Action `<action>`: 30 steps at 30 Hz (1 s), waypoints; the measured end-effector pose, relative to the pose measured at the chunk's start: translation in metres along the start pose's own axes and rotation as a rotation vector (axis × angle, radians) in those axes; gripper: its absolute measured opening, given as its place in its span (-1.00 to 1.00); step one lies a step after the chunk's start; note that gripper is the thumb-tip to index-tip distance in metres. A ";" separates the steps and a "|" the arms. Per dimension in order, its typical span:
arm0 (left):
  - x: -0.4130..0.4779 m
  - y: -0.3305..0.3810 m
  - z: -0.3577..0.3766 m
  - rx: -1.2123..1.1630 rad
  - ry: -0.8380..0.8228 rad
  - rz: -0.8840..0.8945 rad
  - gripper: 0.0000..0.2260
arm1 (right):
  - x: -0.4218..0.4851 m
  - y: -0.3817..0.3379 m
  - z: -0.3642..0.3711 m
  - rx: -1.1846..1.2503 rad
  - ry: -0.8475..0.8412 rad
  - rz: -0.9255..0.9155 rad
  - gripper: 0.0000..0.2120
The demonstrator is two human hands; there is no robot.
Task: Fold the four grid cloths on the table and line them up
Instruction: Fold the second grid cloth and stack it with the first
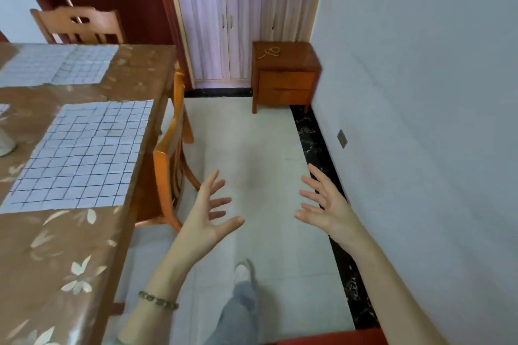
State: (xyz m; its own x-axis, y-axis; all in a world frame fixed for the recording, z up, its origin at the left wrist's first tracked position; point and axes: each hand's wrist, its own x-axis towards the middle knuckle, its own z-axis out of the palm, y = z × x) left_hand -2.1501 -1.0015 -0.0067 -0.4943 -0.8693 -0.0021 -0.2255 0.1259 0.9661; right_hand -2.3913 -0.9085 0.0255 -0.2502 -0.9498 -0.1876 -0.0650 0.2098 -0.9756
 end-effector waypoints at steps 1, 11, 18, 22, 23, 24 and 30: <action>0.018 -0.002 -0.004 -0.006 0.019 -0.007 -0.16 | 0.024 -0.002 -0.001 -0.006 -0.022 -0.006 -0.15; 0.197 -0.002 -0.081 -0.023 0.231 -0.053 -0.04 | 0.268 -0.057 0.017 -0.022 -0.182 -0.047 -0.15; 0.274 -0.011 -0.125 -0.074 0.332 -0.083 -0.19 | 0.388 -0.091 0.046 -0.057 -0.296 -0.059 -0.17; 0.312 -0.023 -0.144 -0.073 0.444 -0.151 -0.11 | 0.459 -0.109 0.072 -0.086 -0.405 -0.067 -0.19; 0.322 -0.026 -0.149 -0.075 0.480 -0.162 -0.12 | 0.478 -0.113 0.080 -0.092 -0.439 -0.075 -0.19; 0.331 -0.030 -0.156 -0.073 0.517 -0.172 -0.12 | 0.498 -0.116 0.089 -0.100 -0.476 -0.085 -0.19; 0.375 -0.049 -0.197 -0.098 0.801 -0.247 -0.12 | 0.612 -0.145 0.158 -0.113 -0.817 -0.117 -0.19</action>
State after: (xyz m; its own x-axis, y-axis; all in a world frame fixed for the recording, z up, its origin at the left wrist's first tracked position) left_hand -2.1594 -1.4275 -0.0036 0.3129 -0.9473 -0.0679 -0.1564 -0.1219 0.9801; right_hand -2.3822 -1.5570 0.0337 0.5416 -0.8268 -0.1522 -0.1548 0.0799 -0.9847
